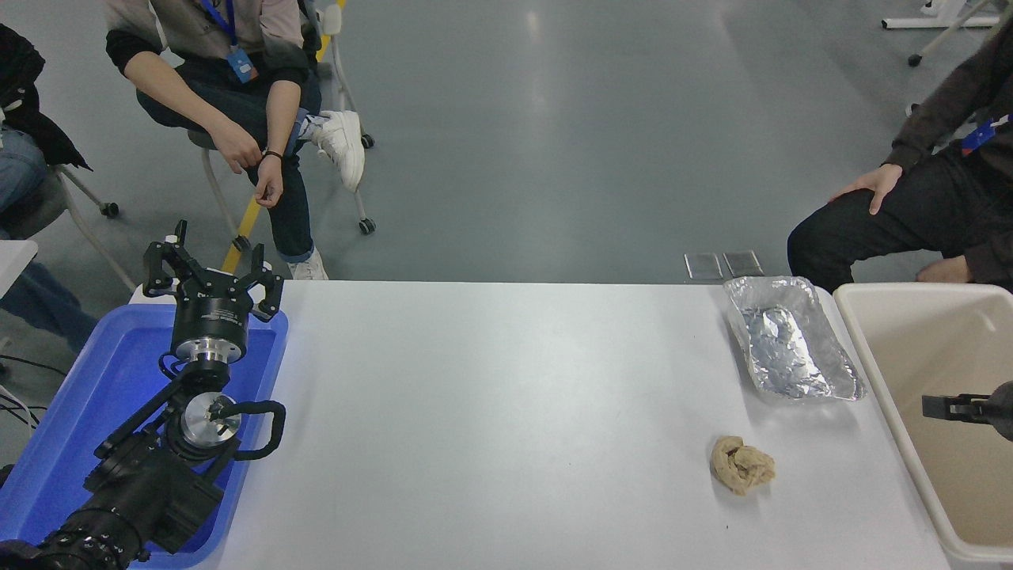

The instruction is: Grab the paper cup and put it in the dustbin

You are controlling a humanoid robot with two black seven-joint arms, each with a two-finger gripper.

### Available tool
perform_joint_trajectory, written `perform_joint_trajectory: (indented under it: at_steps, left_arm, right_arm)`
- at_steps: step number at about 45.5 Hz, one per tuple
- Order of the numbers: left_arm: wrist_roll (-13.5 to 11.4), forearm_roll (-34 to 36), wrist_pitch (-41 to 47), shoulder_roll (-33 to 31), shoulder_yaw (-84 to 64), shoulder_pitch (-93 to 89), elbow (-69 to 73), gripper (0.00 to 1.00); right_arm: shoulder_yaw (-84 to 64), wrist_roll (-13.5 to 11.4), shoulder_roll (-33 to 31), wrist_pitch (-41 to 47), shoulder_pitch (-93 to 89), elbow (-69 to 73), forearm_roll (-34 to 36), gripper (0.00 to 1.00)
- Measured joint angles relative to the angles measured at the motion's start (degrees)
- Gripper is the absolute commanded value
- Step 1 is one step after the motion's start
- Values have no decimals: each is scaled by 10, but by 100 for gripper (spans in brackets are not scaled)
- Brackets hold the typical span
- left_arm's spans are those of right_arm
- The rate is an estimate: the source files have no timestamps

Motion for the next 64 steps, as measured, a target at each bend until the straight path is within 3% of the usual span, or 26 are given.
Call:
perform_joint_trajectory:
  at_steps: [12, 21, 35, 44, 54, 64]
  left_arm:
    - [0, 1, 0, 0, 0, 0, 0, 99]
    - [0, 1, 0, 0, 0, 0, 0, 99]
    - [0, 1, 0, 0, 0, 0, 0, 99]
    - [0, 0, 0, 0, 0, 0, 0, 99]
    - [0, 0, 0, 0, 0, 1, 0, 99]
    - [0, 0, 0, 0, 0, 1, 0, 99]
  right_arm:
    - [-226, 2, -31, 33, 244, 190, 102, 100]
    - [-316, 2, -14, 122, 403, 280, 173, 100]
    - [-362, -1, 73, 221, 557, 369, 252, 100]
    - [-371, -3, 148, 284, 635, 406, 349, 100]
    - [-387, -3, 218, 311, 710, 429, 455, 100]
    - [-443, -4, 255, 320, 792, 488, 500, 100]
